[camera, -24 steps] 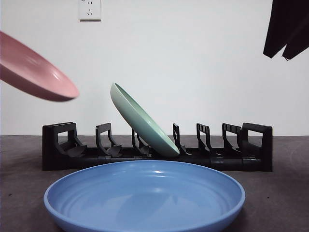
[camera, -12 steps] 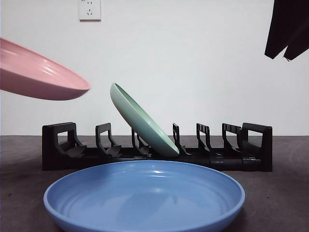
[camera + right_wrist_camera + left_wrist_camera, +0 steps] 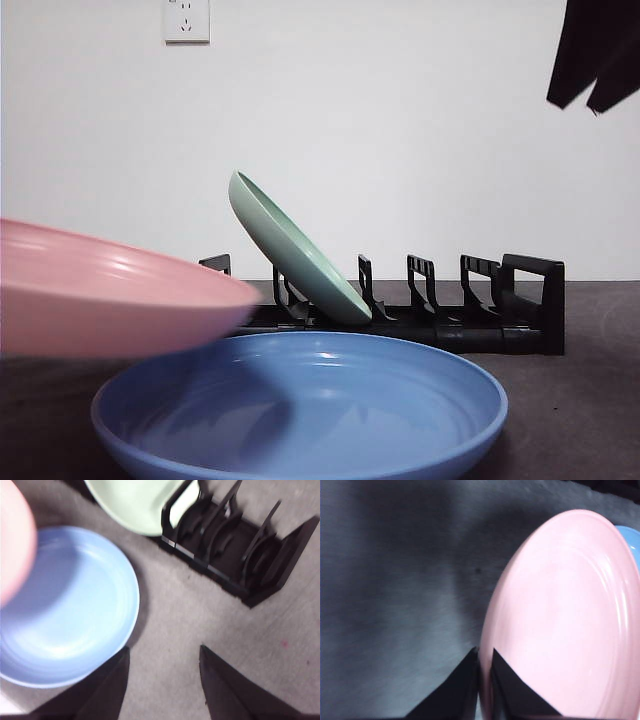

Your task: Place the plate

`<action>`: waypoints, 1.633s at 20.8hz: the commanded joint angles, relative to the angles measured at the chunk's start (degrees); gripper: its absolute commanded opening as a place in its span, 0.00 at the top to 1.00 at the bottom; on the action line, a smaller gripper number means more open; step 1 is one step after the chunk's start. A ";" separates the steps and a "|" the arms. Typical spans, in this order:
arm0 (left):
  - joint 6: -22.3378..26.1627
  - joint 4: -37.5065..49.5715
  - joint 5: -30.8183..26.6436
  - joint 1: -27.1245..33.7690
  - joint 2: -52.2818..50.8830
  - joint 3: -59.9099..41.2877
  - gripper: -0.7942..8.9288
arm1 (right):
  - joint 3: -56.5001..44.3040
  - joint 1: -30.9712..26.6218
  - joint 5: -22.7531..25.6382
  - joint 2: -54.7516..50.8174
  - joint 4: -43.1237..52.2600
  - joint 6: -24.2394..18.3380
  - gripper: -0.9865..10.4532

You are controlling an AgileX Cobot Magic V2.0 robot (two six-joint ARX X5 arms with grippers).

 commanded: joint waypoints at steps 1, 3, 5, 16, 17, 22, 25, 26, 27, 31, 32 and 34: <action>-7.74 6.27 0.48 -4.44 0.55 -2.25 0.90 | 0.79 0.50 0.57 -0.74 0.92 0.85 0.73; -10.32 9.73 -0.85 -7.45 1.44 -3.65 0.90 | 0.79 0.52 1.68 -1.53 1.09 0.87 0.73; -11.98 12.33 -2.84 -10.54 3.02 -4.24 0.90 | 0.79 0.52 2.34 -2.27 1.05 0.98 0.73; -17.33 28.39 -6.86 -21.22 18.95 -4.24 0.90 | 0.79 0.52 2.86 -5.07 0.98 3.32 0.73; -17.73 29.88 -6.82 -21.86 20.76 -4.24 0.90 | 0.79 0.52 2.86 -5.14 0.98 3.43 0.73; -17.77 33.68 -6.67 -23.91 27.32 -4.13 0.90 | 0.79 0.52 2.86 -5.14 0.96 3.54 0.73; -17.73 33.86 -6.62 -24.46 28.59 -4.13 0.88 | 0.79 0.52 2.84 -5.14 0.96 3.54 0.73; -17.75 33.86 -6.62 -24.48 28.52 -4.13 0.83 | 0.79 0.52 2.84 -5.14 0.94 3.56 0.73; -17.77 33.81 -6.62 -24.48 28.46 -4.11 0.76 | 0.79 0.52 2.82 -5.14 0.94 3.56 0.73; -17.66 29.09 -6.62 -24.46 28.26 -1.88 0.66 | 0.79 0.52 2.82 -5.14 0.92 3.74 0.73; -17.35 27.41 -6.67 -24.46 28.00 -0.94 0.60 | 0.79 0.52 2.80 -5.14 0.92 3.82 0.73; -15.10 23.96 -8.15 -24.39 26.95 0.87 0.56 | 0.79 0.52 2.78 -5.11 0.94 3.89 0.73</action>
